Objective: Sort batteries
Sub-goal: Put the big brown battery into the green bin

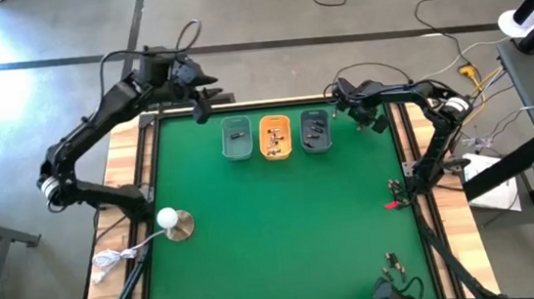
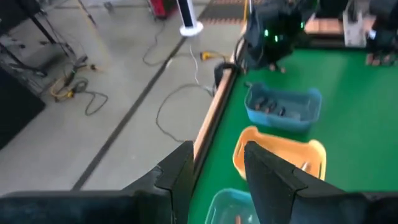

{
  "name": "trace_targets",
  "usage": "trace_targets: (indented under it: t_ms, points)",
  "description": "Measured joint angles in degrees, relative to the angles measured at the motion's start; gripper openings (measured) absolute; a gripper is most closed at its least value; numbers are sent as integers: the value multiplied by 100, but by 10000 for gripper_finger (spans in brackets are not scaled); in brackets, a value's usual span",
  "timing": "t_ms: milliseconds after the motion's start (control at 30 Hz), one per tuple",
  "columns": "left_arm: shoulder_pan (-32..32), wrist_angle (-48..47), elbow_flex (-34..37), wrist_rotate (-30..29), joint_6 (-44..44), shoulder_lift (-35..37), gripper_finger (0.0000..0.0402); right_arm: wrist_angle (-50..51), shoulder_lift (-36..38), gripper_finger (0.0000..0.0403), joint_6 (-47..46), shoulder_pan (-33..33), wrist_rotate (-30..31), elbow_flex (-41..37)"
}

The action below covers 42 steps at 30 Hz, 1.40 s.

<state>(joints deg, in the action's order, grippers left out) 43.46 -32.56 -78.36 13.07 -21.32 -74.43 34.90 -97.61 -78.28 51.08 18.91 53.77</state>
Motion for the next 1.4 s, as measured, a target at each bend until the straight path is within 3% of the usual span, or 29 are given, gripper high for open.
trace_targets:
  t_ms: [133,300,367,433,533,633,800,967,1100,1400]
  points:
    - [144,74,7,501,307,251,123,-141,262,45,336,-176,-168,107]
    - [466,656,190,2347,935,480,123,-424,971,41,1097,-315,279,353]
    - [522,1281,510,3180,1388,487,123,-820,1328,43,1589,-494,403,436]
    - [508,2061,952,3569,1943,481,123,-1469,1705,44,2146,-768,403,489]
    - [393,3488,1715,3602,2864,454,123,-2693,2215,42,3200,-1288,370,488]
    - [171,4938,2391,3593,3905,316,123,-3868,2596,43,4283,-1745,-319,488]
    - [-311,6943,2980,3325,4724,-25,136,-4908,2849,42,4641,-2353,-1344,488]
    - [-518,7312,2866,3297,5016,-458,174,-5278,2714,41,4712,-2866,-1356,499]
    - [-510,7330,2515,3954,5415,-873,195,-5496,2307,40,4959,-3239,-1467,841]
    - [-557,7319,1810,4325,5830,-1454,175,-5281,1257,40,5191,-3433,-1591,2070]
